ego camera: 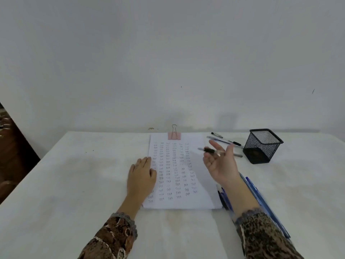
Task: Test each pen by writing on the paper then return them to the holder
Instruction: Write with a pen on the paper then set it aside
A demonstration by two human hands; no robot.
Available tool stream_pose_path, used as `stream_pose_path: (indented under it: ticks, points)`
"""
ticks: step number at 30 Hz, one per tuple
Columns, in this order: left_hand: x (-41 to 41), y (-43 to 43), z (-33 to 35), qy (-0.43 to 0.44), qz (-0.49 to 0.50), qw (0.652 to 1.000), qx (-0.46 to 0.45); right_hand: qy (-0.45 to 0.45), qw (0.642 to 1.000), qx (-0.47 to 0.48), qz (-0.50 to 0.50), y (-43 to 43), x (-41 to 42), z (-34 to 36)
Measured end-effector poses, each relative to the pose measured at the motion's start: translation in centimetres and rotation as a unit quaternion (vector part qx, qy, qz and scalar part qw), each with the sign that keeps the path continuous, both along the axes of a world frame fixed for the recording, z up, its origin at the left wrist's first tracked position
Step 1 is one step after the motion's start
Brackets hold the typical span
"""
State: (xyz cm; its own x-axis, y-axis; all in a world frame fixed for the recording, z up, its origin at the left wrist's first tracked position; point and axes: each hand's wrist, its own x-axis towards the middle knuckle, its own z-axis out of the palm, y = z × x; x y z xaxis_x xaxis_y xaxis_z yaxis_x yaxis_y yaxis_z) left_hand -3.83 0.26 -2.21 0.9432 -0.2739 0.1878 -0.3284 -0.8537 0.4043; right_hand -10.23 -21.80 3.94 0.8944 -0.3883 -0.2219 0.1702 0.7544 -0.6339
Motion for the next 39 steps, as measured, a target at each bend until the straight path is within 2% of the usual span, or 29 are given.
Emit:
stream_pose_path:
  ticks: [4, 9, 14, 18, 23, 34, 39]
  points:
    - [0.0, 0.1, 0.0, 0.005, -0.002, 1.0, 0.001, -0.02, 1.0, 0.001, 0.012, -0.7, 2.7, 3.0]
    - [0.2, 0.1, -0.2, 0.013, -0.005, 1.0, -0.007, 0.052, 0.99, -0.127, 0.004, -1.4, 5.6, 2.7]
    - [0.5, 0.3, -0.6, 0.001, -0.003, 1.0, -0.018, 0.084, 0.98, -0.182, -0.005, 1.7, 3.7, 0.1]
    - [0.5, 0.3, -0.7, 0.007, 0.001, 1.0, -0.022, 0.115, 0.937, -0.331, -0.008, 4.2, -1.3, -3.0]
    - [0.5, 0.2, -0.6, 0.007, -0.001, 1.0, -0.018, 0.061, 0.883, -0.464, -0.051, 4.6, -4.1, -5.0]
    - [0.3, 0.2, -0.5, 0.014, 0.0, 1.0, -0.005, 0.071, 0.887, -0.455, -0.04, 4.7, -4.0, -5.2]
    - [0.3, 0.2, -0.4, 0.015, -0.002, 1.0, -0.005, 0.07, 0.864, -0.498, -0.021, 5.0, -4.2, -4.8]
